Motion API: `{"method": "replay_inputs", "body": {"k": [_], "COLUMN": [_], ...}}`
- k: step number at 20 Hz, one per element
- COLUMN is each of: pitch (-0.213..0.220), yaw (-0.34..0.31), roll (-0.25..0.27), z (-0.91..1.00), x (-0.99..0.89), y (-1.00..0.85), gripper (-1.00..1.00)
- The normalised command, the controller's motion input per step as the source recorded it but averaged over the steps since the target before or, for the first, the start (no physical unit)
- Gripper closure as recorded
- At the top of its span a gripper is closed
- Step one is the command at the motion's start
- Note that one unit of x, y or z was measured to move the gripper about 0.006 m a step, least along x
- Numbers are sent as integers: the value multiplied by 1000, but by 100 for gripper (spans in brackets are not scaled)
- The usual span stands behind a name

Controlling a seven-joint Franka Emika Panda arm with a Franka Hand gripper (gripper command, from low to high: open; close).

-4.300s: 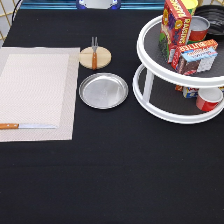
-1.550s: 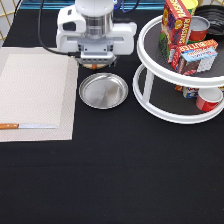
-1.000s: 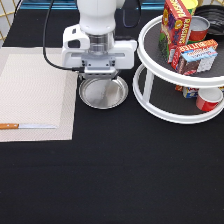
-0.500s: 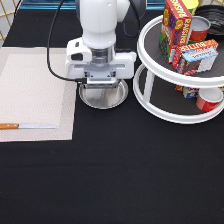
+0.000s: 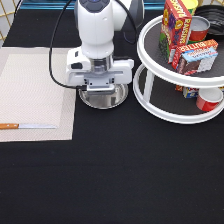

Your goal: Arrange plate and fork

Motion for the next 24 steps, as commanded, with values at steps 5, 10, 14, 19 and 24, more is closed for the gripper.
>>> {"method": "replay_inputs", "body": {"k": [5, 10, 14, 19, 24], "pitch": [93, 102, 118, 136, 148], "yaw": [0, -5, -22, -35, -39], "roll": [135, 121, 89, 38, 24], "z": [-40, 20, 165, 122, 116], "x": [214, 202, 164, 101, 143], "y": [-308, -457, -600, -636, -673], "gripper": [-100, -100, -100, -100, -100]}}
